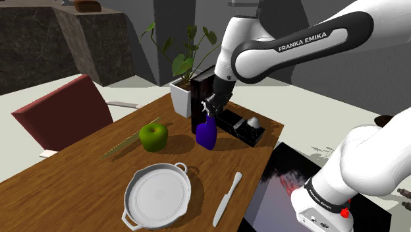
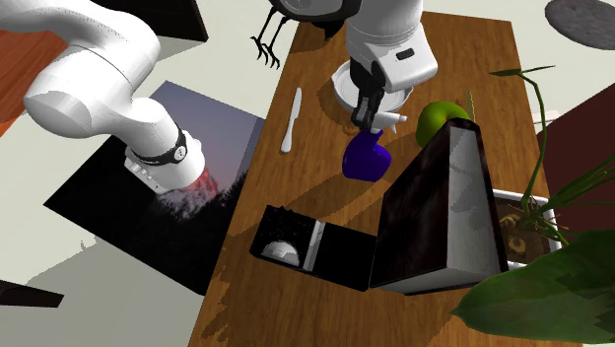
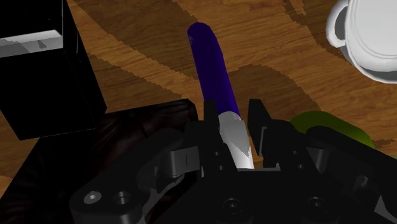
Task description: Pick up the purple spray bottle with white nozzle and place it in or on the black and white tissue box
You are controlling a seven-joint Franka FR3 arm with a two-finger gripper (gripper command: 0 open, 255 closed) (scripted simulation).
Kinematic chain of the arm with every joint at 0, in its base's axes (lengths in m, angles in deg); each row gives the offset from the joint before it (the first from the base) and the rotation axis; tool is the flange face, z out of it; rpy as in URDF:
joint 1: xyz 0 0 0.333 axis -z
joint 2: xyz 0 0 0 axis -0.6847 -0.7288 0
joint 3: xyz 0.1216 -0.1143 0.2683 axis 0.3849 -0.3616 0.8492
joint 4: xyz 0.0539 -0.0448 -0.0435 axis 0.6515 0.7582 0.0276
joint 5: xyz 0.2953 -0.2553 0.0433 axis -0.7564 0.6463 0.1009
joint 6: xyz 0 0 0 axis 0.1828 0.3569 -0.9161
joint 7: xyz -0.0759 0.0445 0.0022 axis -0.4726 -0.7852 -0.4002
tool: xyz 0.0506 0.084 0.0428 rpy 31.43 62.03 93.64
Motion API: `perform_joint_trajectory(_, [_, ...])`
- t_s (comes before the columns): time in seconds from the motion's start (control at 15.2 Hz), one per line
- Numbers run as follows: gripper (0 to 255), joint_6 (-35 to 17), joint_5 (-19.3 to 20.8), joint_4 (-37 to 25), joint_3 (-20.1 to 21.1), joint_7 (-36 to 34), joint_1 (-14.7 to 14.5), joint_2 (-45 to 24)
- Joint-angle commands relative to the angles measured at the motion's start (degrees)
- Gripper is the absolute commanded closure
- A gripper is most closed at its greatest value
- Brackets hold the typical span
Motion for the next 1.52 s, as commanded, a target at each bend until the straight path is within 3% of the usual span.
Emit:
perform_joint_trajectory(0.0, [255,0.00,0.01,0.01,0.00,0.00,0.01,-0.01])
perform_joint_trajectory(0.26, [255,-0.01,0.01,0.02,0.00,0.00,0.01,-0.01])
perform_joint_trajectory(1.45, [255,14.45,0.43,-10.40,-0.87,-0.58,0.24,4.05])
